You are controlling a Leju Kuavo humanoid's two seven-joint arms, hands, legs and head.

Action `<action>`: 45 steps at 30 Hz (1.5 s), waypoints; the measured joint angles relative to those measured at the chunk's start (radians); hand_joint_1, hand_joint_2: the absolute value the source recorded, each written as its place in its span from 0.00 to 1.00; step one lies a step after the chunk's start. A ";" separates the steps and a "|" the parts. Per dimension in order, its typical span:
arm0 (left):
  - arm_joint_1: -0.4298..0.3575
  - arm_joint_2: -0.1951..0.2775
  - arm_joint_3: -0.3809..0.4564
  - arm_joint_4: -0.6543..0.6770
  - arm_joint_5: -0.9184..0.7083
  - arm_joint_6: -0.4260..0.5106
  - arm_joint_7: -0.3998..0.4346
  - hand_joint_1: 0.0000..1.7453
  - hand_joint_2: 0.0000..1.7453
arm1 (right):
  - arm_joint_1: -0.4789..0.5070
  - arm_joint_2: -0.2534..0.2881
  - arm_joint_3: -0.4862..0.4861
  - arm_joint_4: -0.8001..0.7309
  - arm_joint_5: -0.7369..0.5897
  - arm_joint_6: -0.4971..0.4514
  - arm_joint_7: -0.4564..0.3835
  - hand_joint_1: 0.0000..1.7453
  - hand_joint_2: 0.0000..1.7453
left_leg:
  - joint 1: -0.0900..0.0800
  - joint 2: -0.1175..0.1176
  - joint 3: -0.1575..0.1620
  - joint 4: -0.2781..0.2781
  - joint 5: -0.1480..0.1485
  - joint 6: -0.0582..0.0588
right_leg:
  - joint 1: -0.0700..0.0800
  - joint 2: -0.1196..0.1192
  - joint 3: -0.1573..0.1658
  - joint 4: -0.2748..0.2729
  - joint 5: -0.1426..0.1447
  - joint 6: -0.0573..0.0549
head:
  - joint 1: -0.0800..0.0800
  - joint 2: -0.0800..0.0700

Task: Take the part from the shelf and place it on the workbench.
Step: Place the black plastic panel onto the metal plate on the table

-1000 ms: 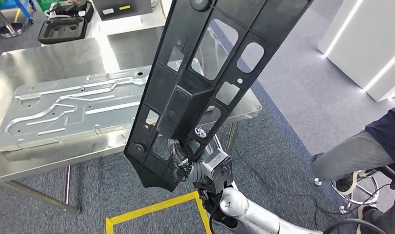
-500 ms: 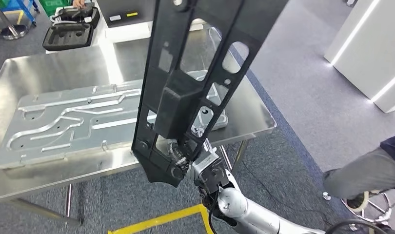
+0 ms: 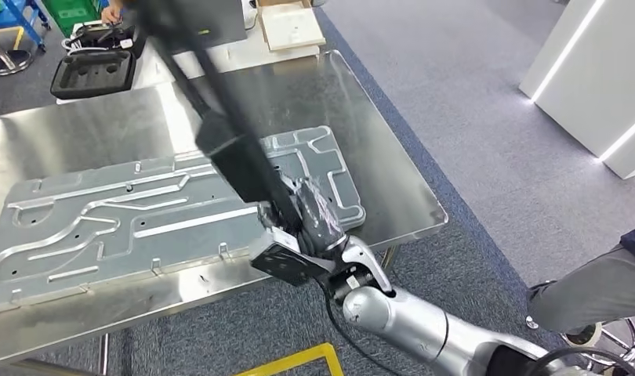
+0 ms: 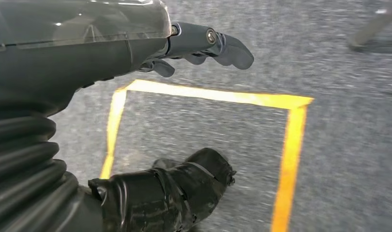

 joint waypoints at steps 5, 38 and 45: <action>-0.009 0.000 -0.006 0.000 -0.028 -0.015 0.010 0.00 1.00 | -0.142 -0.078 0.000 0.040 0.199 0.153 0.203 1.00 1.00 | 0.001 -0.001 0.016 -0.027 0.016 0.018 | 0.003 -0.002 -0.009 0.028 -0.039 0.029 | 0.001 0.000; -0.027 0.017 -0.031 0.000 -0.059 -0.092 -0.015 0.00 0.50 | -0.491 -0.236 0.230 0.555 0.532 0.648 0.265 0.00 0.00 | 0.010 0.000 0.039 -0.044 0.004 0.017 | -0.005 -0.018 -0.145 0.168 -0.046 0.039 | 0.002 0.000; -0.030 0.017 -0.046 0.000 -0.073 -0.033 0.004 0.00 0.00 | -0.492 -0.232 0.258 0.549 0.585 0.489 0.301 0.00 0.00 | 0.008 -0.005 0.032 -0.005 -0.016 0.004 | -0.007 -0.016 -0.106 0.046 0.054 0.040 | 0.003 0.000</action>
